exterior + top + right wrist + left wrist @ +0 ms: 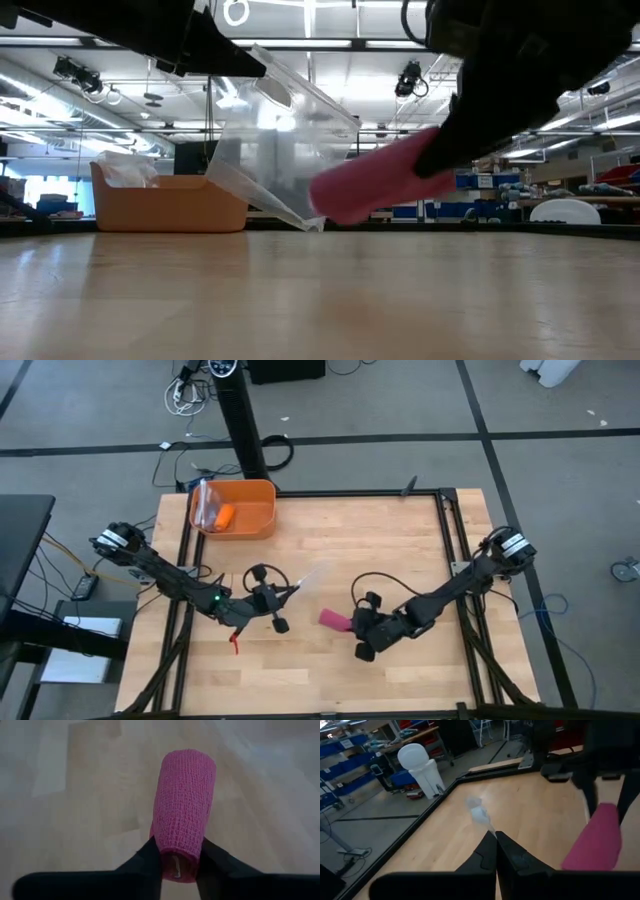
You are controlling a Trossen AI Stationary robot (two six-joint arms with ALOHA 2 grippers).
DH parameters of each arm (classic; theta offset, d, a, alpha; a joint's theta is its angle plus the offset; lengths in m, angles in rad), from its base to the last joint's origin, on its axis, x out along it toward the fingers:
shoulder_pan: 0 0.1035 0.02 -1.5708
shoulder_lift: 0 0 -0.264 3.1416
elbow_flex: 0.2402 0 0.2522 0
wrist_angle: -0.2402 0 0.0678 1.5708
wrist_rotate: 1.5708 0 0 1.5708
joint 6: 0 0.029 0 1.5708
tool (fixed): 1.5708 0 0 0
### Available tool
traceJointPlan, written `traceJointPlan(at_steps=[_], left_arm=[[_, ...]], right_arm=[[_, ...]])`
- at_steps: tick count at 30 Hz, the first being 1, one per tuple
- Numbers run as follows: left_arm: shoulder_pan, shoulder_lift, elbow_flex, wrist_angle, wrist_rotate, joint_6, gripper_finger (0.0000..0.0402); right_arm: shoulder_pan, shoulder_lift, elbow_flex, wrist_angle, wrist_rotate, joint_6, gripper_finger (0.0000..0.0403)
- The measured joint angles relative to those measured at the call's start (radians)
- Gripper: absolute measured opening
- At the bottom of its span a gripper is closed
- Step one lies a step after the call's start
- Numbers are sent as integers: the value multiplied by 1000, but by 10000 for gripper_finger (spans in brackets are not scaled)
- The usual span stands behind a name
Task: Roll bandage
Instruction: Put the pink bandage into the transparent zip bag, then open the transparent zip bag
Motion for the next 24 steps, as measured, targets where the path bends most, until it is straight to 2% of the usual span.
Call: traceJointPlan(at_steps=[7, 13, 15, 19, 21, 24], left_arm=[[6, 0, -1, -37, 32, -10, 1], [6, 0, -1, -93, 54, -4, 1], [6, 0, -1, -128, 65, 20, 1], [3, 0, -1, -164, 127, 106, 1], [3, 0, -1, -153, 154, 139, 1], [3, 0, -1, -127, 177, 155, 1]], right_arm=[[3, -3, 8, -15, -23, -7, 181], [7, -18, 69, -55, -25, -101, 226], [7, -29, 107, -110, -13, -126, 232], [5, -46, 210, -296, 115, -183, 229], [-15, -48, 267, -353, 165, -238, 219], [-60, -48, 325, -360, 175, -341, 191]])
